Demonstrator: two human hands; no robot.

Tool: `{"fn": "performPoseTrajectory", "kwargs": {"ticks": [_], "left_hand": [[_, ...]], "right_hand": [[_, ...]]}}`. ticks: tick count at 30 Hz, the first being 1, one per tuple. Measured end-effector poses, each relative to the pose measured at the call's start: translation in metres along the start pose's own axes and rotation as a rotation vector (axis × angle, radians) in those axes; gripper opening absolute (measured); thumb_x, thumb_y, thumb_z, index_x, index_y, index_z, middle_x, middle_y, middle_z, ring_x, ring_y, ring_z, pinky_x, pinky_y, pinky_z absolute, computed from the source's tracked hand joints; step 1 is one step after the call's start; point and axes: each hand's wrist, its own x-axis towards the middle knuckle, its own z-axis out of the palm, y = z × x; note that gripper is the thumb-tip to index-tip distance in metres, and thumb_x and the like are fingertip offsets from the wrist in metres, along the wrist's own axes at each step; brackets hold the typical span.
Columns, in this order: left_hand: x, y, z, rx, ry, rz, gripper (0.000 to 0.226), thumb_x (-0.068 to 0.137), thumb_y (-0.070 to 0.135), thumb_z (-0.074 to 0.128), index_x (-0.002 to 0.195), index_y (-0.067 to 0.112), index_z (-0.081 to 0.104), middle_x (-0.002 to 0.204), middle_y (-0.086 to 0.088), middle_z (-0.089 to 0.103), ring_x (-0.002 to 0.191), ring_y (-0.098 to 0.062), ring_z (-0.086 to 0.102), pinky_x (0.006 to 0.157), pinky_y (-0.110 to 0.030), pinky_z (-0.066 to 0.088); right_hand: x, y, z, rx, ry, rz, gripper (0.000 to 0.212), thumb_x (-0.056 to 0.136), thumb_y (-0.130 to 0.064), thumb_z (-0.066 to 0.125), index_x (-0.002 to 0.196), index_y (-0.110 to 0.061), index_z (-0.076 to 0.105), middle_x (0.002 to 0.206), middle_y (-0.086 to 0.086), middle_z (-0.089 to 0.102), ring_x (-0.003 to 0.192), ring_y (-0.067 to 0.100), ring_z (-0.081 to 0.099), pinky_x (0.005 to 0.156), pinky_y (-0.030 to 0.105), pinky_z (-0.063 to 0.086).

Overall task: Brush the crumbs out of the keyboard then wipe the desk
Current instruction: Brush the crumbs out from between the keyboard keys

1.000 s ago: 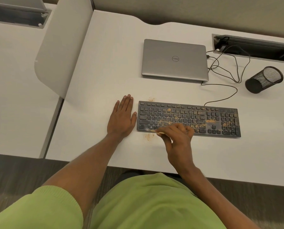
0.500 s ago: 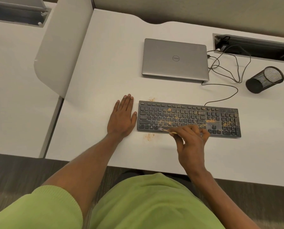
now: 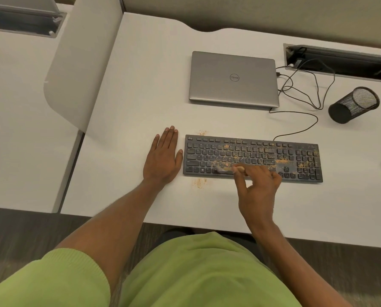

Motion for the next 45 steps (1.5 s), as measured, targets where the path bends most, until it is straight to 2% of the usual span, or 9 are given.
{"fn": "performPoseTrajectory", "kwargs": {"ticks": [3,7,10,14,23,27,30,38,45], "left_hand": [[0.000,0.000,0.000,0.001,-0.003,-0.002,0.069,0.111,0.042,0.026,0.172,0.013,0.012,0.180,-0.003,0.010,0.166,-0.014,0.004,0.135,-0.039,0.004],[0.000,0.000,0.000,0.005,-0.003,-0.001,0.069,0.111,0.042,0.026,0.172,0.012,0.013,0.180,-0.003,0.011,0.166,-0.014,0.004,0.135,-0.039,0.004],[0.000,0.000,0.001,0.005,0.001,0.002,0.069,0.111,0.042,0.027,0.172,0.012,0.013,0.179,-0.003,0.011,0.166,-0.014,0.005,0.135,-0.039,0.004],[0.000,0.000,0.001,0.000,0.001,0.002,0.069,0.111,0.042,0.027,0.172,0.012,0.013,0.179,-0.004,0.012,0.166,-0.015,0.005,0.135,-0.041,0.006],[0.000,0.000,0.001,-0.010,0.002,0.003,0.069,0.111,0.042,0.027,0.172,0.013,0.012,0.179,-0.003,0.011,0.166,-0.014,0.004,0.135,-0.040,0.005],[0.001,0.000,0.001,-0.012,0.007,0.006,0.069,0.111,0.041,0.028,0.172,0.012,0.014,0.179,-0.004,0.012,0.166,-0.014,0.006,0.135,-0.040,0.006],[0.001,0.000,0.001,-0.011,0.005,0.004,0.069,0.110,0.041,0.028,0.171,0.012,0.014,0.179,-0.004,0.013,0.166,-0.015,0.006,0.135,-0.041,0.008],[0.000,-0.001,0.001,-0.010,0.011,0.011,0.069,0.110,0.040,0.029,0.171,0.012,0.016,0.179,-0.004,0.014,0.166,-0.016,0.008,0.135,-0.042,0.009],[0.001,-0.001,0.001,-0.009,0.013,0.011,0.069,0.110,0.041,0.027,0.171,0.011,0.016,0.179,-0.004,0.014,0.166,-0.016,0.008,0.135,-0.041,0.008]], "right_hand": [[0.009,-0.008,0.009,0.107,0.065,0.083,0.010,0.099,-0.030,0.070,0.104,-0.026,0.077,0.087,-0.013,0.069,0.087,0.000,0.054,0.100,0.045,0.032],[0.018,-0.014,0.021,0.123,0.108,0.133,0.013,0.099,-0.028,0.071,0.105,-0.020,0.079,0.079,-0.005,0.070,0.094,-0.018,0.047,0.094,0.049,0.039],[0.015,-0.011,0.026,0.064,0.062,0.123,0.012,0.100,-0.032,0.069,0.098,-0.025,0.078,0.078,-0.009,0.069,0.079,-0.002,0.053,0.098,0.051,0.039],[0.005,-0.011,0.023,0.045,0.028,0.091,0.011,0.097,-0.028,0.072,0.089,-0.022,0.075,0.077,-0.010,0.068,0.073,0.004,0.054,0.096,0.040,0.036],[0.012,-0.014,0.025,0.084,0.080,0.071,0.011,0.100,-0.028,0.070,0.104,-0.023,0.078,0.082,-0.013,0.067,0.077,-0.002,0.053,0.099,0.041,0.037],[0.002,-0.008,0.025,0.035,0.039,0.036,0.006,0.097,-0.022,0.072,0.094,-0.020,0.077,0.080,-0.007,0.069,0.075,0.010,0.057,0.097,0.049,0.040],[-0.009,-0.006,0.019,0.005,0.008,-0.015,0.009,0.095,-0.017,0.075,0.087,-0.021,0.073,0.077,-0.009,0.067,0.073,0.010,0.057,0.095,0.045,0.039],[-0.004,-0.007,0.018,-0.029,0.074,-0.085,0.007,0.096,-0.020,0.073,0.101,-0.017,0.077,0.082,-0.006,0.069,0.079,0.014,0.060,0.096,0.043,0.037],[-0.004,-0.003,0.010,-0.012,0.035,-0.095,0.004,0.097,-0.016,0.072,0.096,-0.020,0.072,0.089,-0.008,0.069,0.085,0.014,0.059,0.096,0.045,0.035]]}}
